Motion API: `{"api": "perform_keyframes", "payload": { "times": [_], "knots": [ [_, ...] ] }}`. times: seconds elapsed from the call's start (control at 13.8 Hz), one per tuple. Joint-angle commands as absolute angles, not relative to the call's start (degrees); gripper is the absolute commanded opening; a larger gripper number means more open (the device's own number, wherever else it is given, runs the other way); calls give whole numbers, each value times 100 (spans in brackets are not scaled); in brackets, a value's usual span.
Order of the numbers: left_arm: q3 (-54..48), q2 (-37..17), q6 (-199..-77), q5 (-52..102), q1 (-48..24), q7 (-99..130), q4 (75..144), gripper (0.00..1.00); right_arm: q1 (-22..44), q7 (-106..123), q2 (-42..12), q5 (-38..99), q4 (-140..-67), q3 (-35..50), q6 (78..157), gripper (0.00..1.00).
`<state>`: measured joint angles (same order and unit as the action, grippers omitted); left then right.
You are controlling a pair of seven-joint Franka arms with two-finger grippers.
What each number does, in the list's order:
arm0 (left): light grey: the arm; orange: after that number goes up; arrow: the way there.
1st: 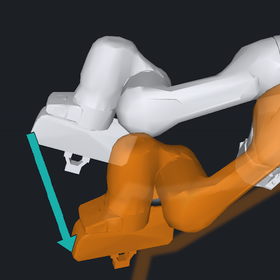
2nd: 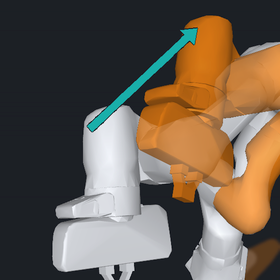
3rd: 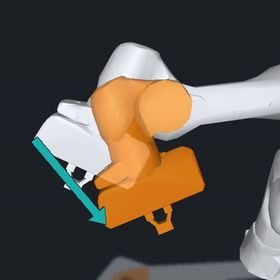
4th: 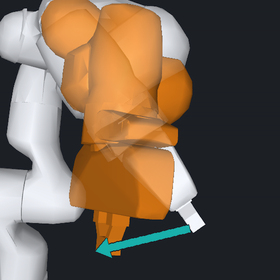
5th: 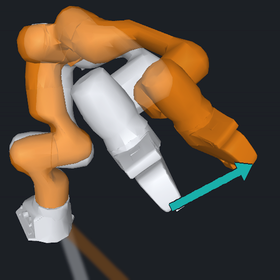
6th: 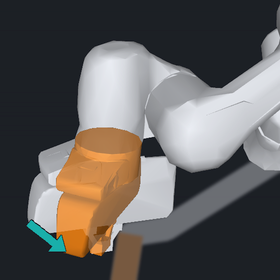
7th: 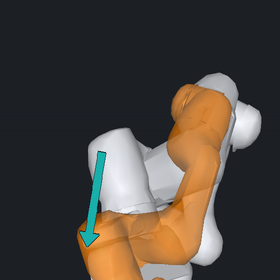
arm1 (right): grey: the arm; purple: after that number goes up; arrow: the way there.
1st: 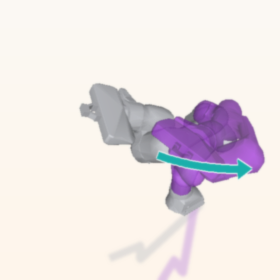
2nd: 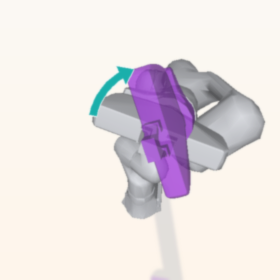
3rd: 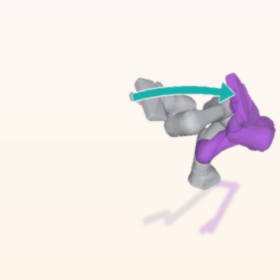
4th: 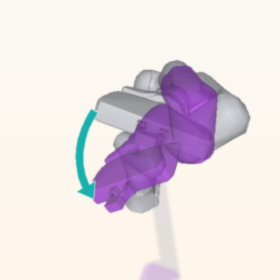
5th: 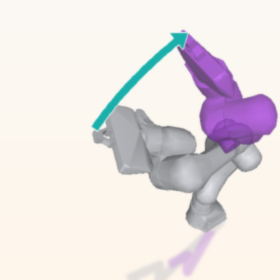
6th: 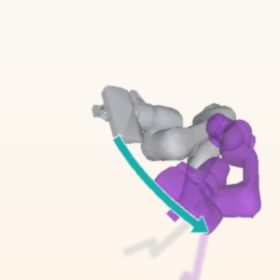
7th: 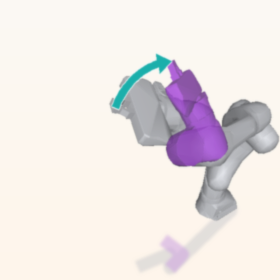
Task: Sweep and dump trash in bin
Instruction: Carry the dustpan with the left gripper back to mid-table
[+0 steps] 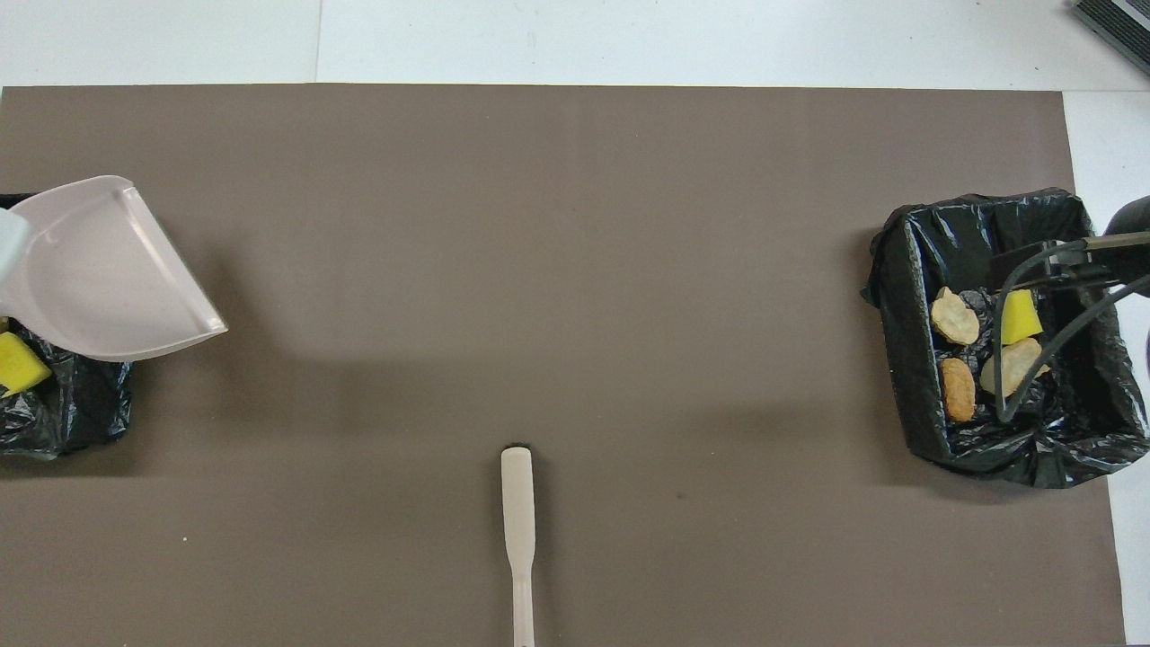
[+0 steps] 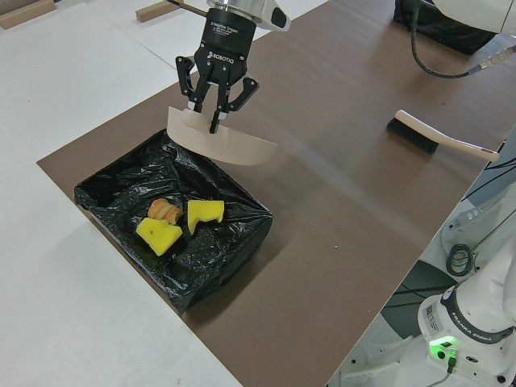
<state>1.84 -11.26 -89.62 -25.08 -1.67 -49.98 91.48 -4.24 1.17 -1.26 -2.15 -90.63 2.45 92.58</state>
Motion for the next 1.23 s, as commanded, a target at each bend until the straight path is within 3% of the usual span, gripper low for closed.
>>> {"api": "perform_keyframes", "payload": {
  "times": [0.0, 0.72, 1.16],
  "knots": [
    [255, -1142, -9026, -1962, -781, -3144, 9474, 0, -501, -114, 114, -97, -9299, 334, 9150, 100],
    [255, -1371, -10334, -300, -2337, 1271, 9834, 0, -466, -62, 97, -105, -9255, 343, 9088, 100],
    [255, -1582, -11064, 377, -3014, 1854, 9958, 0, -466, -62, 97, -105, -9255, 343, 9088, 100]
  ]
}}
